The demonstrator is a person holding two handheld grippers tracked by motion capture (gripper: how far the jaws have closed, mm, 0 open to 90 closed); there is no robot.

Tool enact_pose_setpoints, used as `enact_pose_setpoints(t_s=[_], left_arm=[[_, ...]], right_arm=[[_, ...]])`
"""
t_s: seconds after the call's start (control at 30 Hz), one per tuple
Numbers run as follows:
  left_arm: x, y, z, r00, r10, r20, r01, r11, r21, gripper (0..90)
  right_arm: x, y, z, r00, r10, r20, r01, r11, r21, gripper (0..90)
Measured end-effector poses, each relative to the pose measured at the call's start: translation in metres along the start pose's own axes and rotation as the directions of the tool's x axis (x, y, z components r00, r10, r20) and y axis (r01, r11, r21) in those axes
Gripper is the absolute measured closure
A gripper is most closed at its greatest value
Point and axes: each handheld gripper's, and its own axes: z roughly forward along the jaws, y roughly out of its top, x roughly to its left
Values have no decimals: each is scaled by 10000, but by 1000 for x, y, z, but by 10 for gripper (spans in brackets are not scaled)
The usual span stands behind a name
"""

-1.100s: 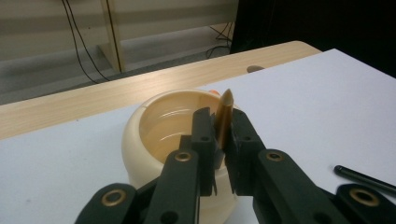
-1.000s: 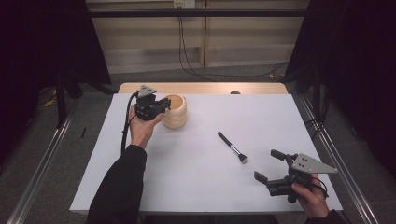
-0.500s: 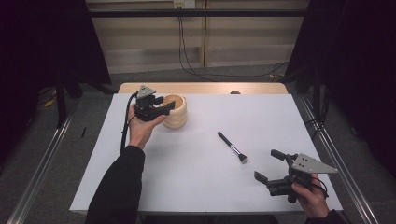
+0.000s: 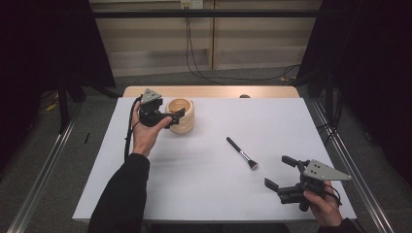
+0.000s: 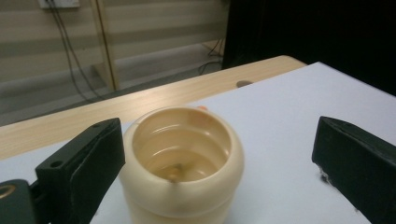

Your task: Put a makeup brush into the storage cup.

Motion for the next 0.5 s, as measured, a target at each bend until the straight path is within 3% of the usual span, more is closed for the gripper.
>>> enact_pose_setpoints(t_s=[0.3,0.5], left_arm=[[-6,-6,-13,10000,23,90,-18,9986,-533,14],[-4,-12,-22,9996,-85,-269,67,9978,-657,19]], right_arm=[[0,0,0,10000,16,37,-16,10000,9,0],[0,0,0,10000,6,33,-6,10000,-5,0]])
